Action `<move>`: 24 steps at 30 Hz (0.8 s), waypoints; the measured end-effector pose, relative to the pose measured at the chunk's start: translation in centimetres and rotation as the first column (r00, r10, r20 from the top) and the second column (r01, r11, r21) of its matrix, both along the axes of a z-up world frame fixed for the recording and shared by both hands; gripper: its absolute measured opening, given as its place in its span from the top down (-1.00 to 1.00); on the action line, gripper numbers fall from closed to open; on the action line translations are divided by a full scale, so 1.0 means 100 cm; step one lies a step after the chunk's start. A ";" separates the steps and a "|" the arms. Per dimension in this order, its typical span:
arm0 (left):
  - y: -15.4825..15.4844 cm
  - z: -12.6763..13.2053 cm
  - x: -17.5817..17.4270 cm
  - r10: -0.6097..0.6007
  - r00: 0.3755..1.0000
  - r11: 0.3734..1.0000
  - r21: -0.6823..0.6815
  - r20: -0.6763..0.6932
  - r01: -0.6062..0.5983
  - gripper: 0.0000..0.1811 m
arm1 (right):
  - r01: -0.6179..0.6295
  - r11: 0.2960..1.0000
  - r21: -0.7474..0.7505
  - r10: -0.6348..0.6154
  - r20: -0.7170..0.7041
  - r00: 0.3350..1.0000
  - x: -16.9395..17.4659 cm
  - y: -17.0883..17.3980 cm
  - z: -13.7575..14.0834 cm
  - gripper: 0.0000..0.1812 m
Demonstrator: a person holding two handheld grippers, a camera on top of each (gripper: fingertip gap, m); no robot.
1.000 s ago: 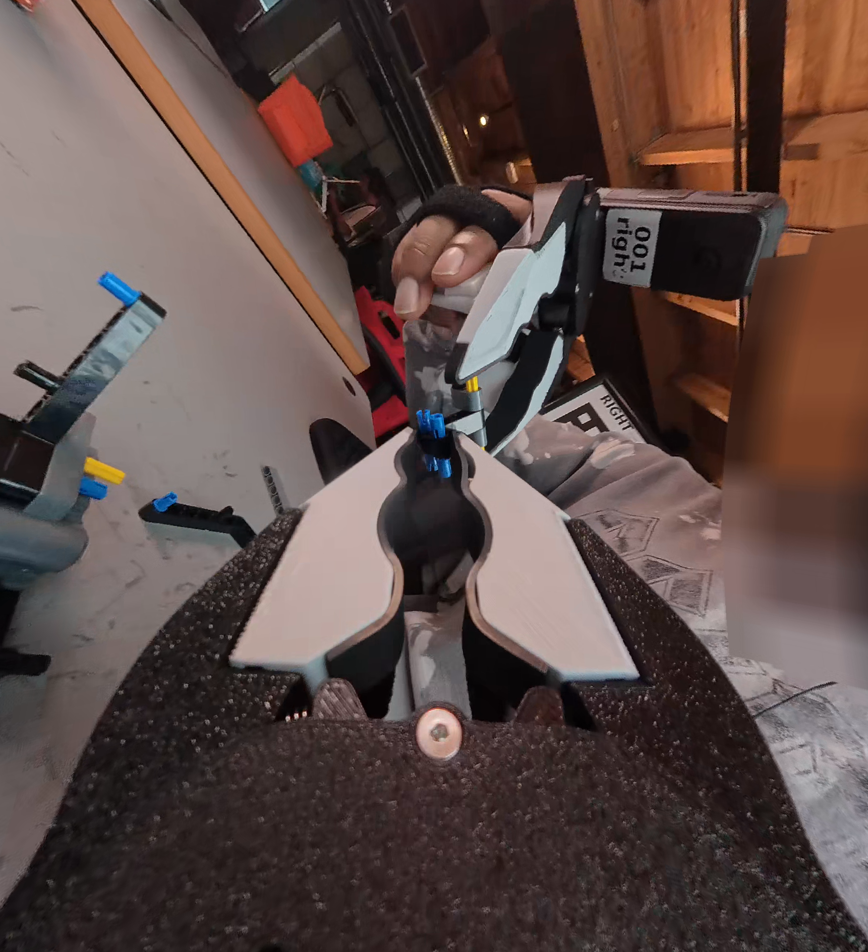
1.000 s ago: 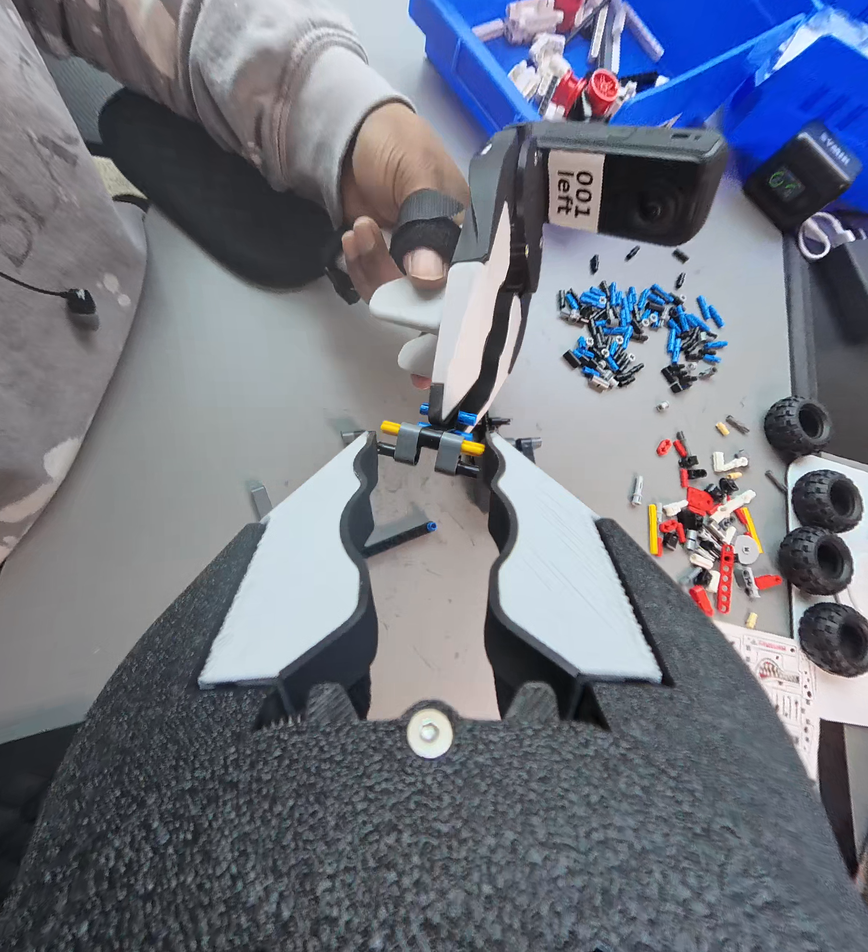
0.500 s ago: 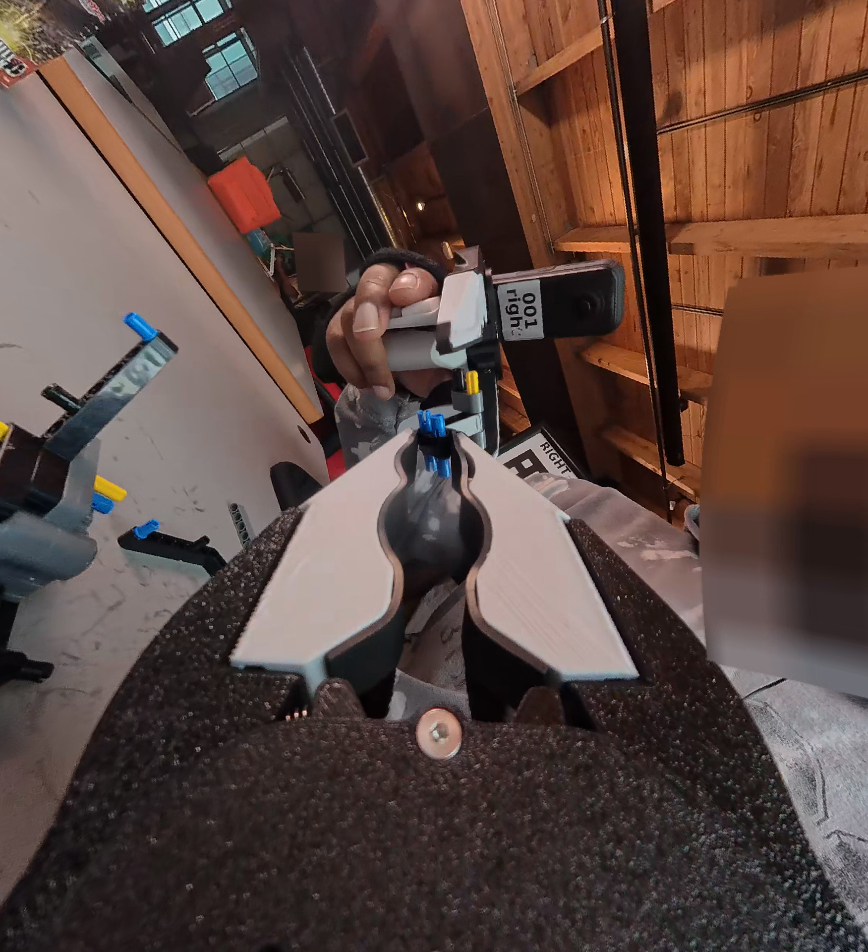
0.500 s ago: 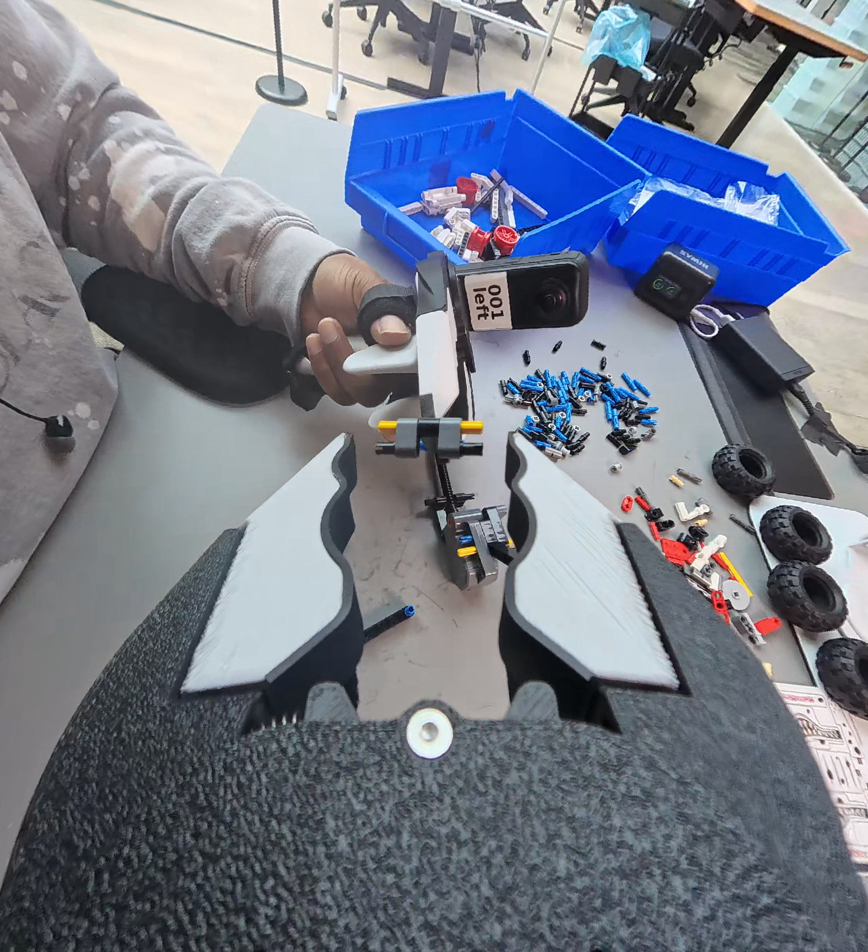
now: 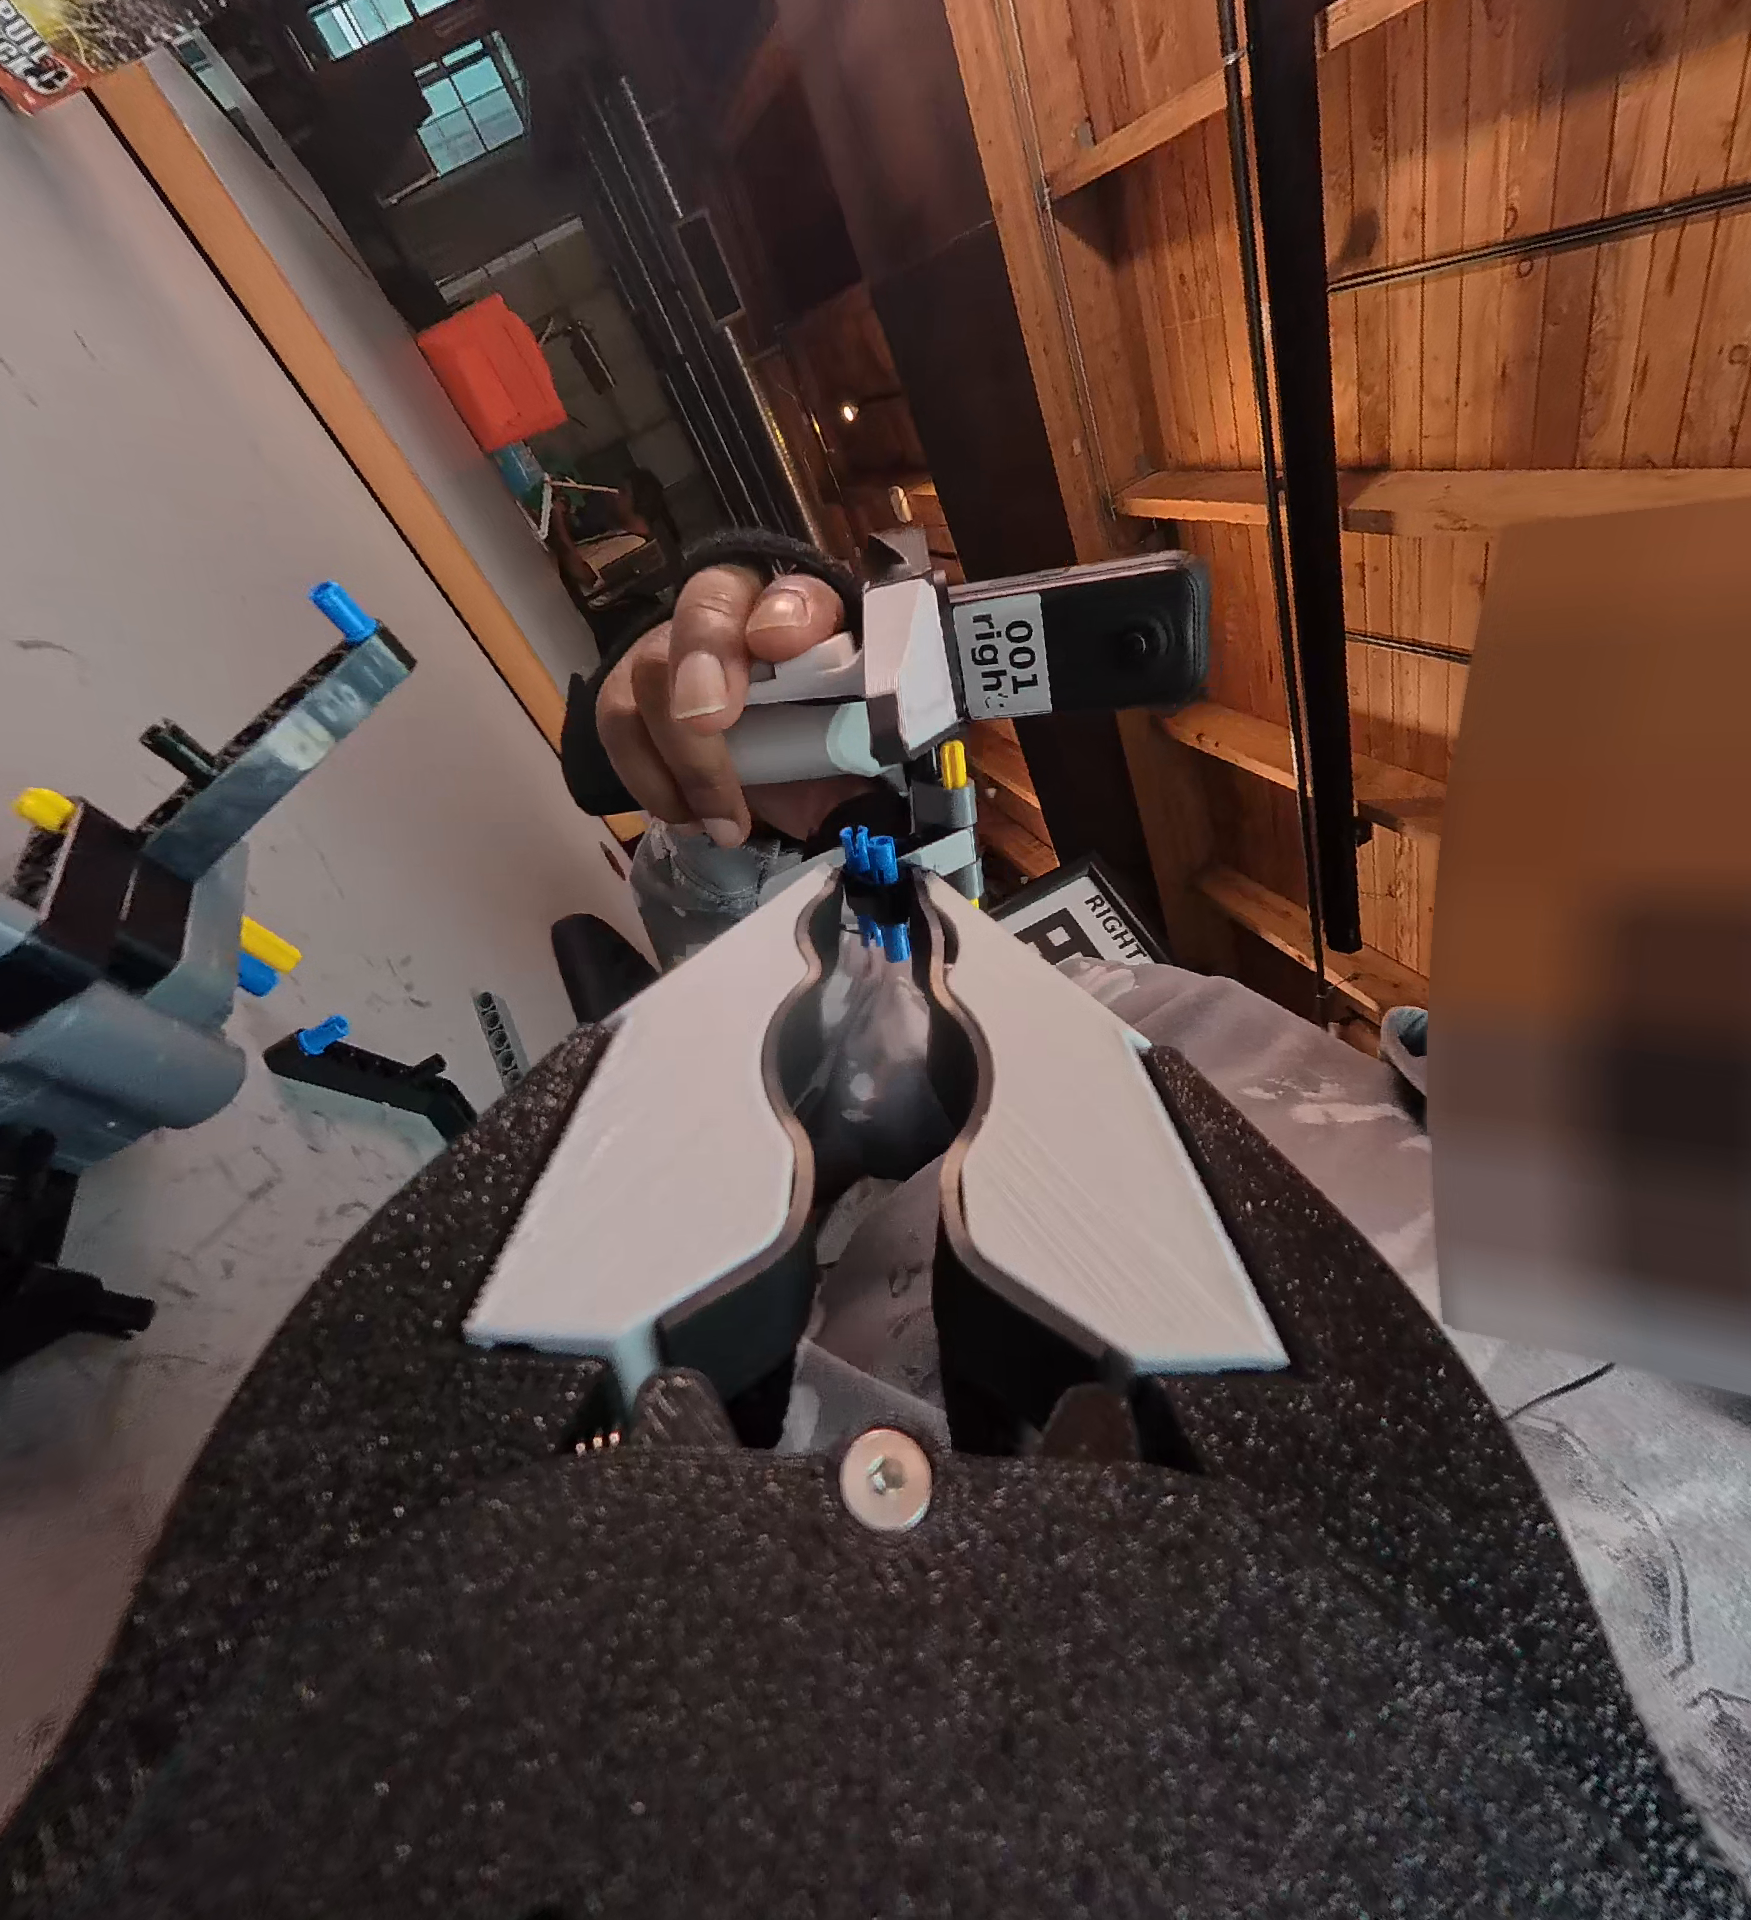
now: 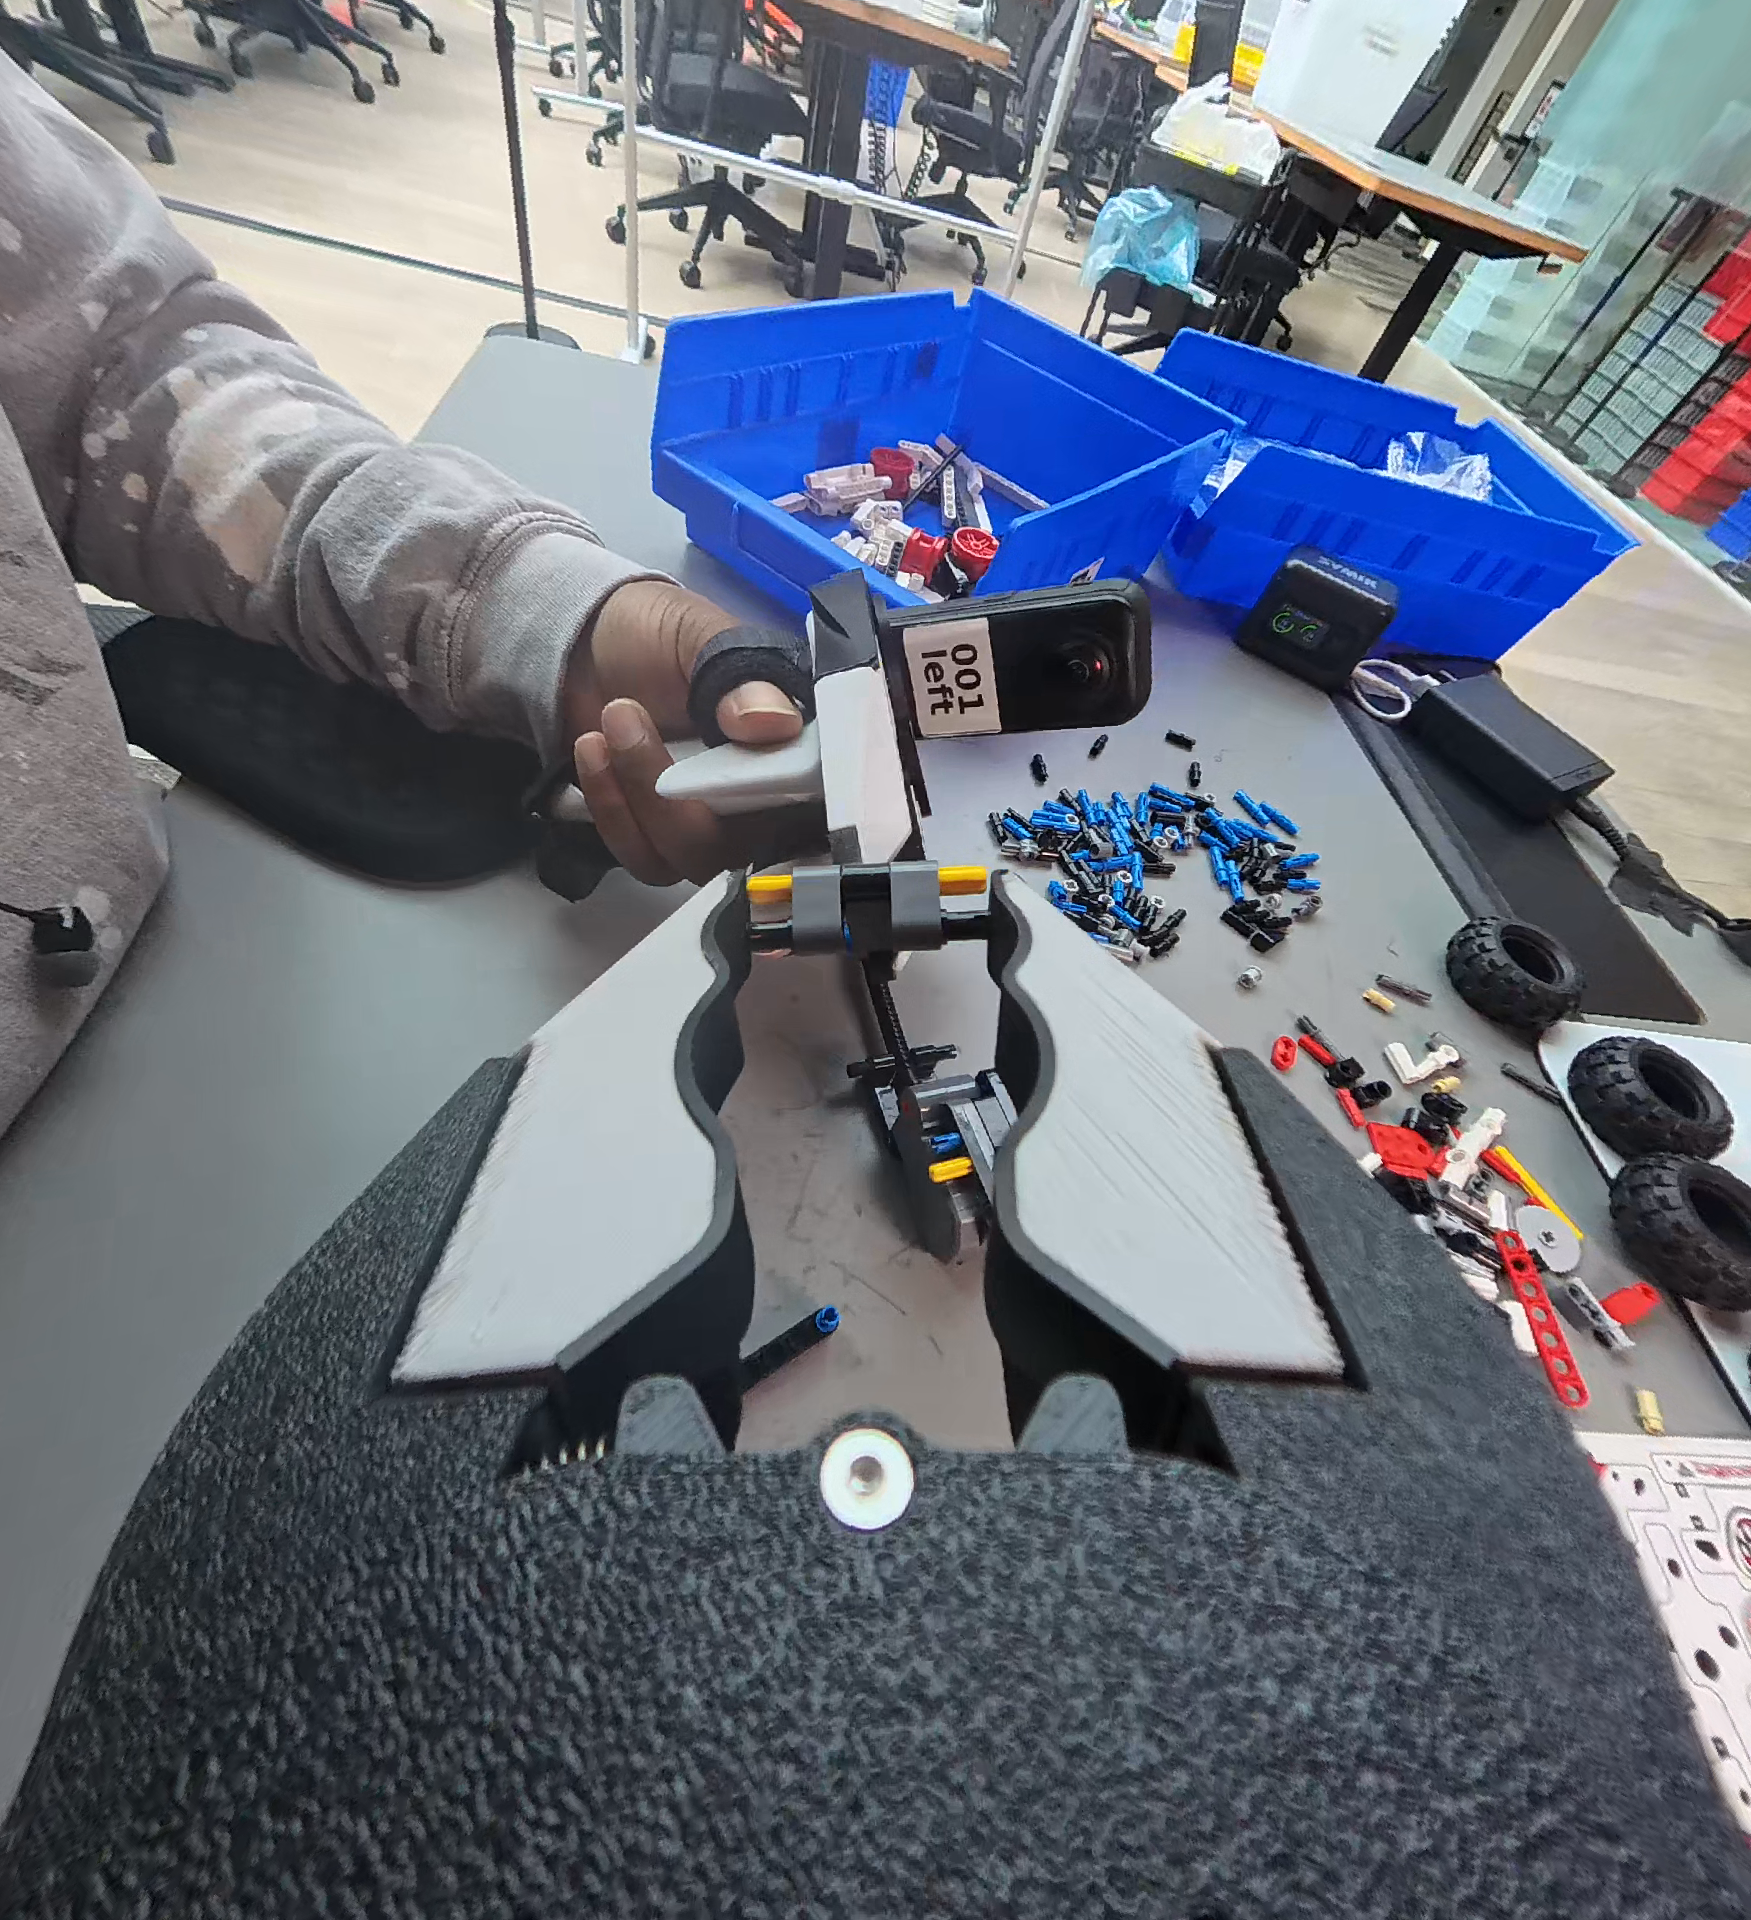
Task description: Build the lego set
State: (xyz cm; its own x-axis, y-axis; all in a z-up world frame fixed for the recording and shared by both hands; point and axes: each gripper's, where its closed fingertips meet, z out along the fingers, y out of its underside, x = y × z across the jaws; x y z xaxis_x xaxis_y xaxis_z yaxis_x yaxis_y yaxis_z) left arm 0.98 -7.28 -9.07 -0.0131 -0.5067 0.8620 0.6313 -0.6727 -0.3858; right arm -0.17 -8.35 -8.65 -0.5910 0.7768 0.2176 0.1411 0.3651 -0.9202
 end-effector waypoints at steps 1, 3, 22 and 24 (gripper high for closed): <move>0.000 -0.001 0.000 0.007 1.000 1.000 0.003 -0.023 -0.007 0.88 | -0.006 1.000 -0.005 0.006 0.002 1.000 0.000 0.000 -0.001 0.50; 0.000 -0.003 -0.002 0.021 0.997 1.000 0.008 -0.070 -0.021 0.86 | -0.014 1.000 -0.016 0.014 0.012 1.000 0.000 0.003 -0.005 0.50; 0.037 -0.103 -0.042 0.105 0.346 0.991 0.069 -0.932 -0.116 0.37 | 0.079 0.997 0.020 -0.081 0.128 0.989 0.007 0.053 -0.045 0.49; 0.039 -0.108 -0.036 0.069 0.331 0.997 0.053 -0.941 -0.056 0.41 | 0.087 0.996 0.019 -0.088 0.127 0.988 0.008 0.056 -0.047 0.49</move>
State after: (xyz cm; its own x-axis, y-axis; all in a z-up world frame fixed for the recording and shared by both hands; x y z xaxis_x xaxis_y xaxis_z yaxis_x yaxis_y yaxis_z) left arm -2.60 -3.40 -19.85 0.8361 -0.4757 0.2733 -0.1167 -0.6410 -0.7587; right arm 0.66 -2.71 -13.39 -0.5444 0.8243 0.1554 0.2887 0.3581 -0.8879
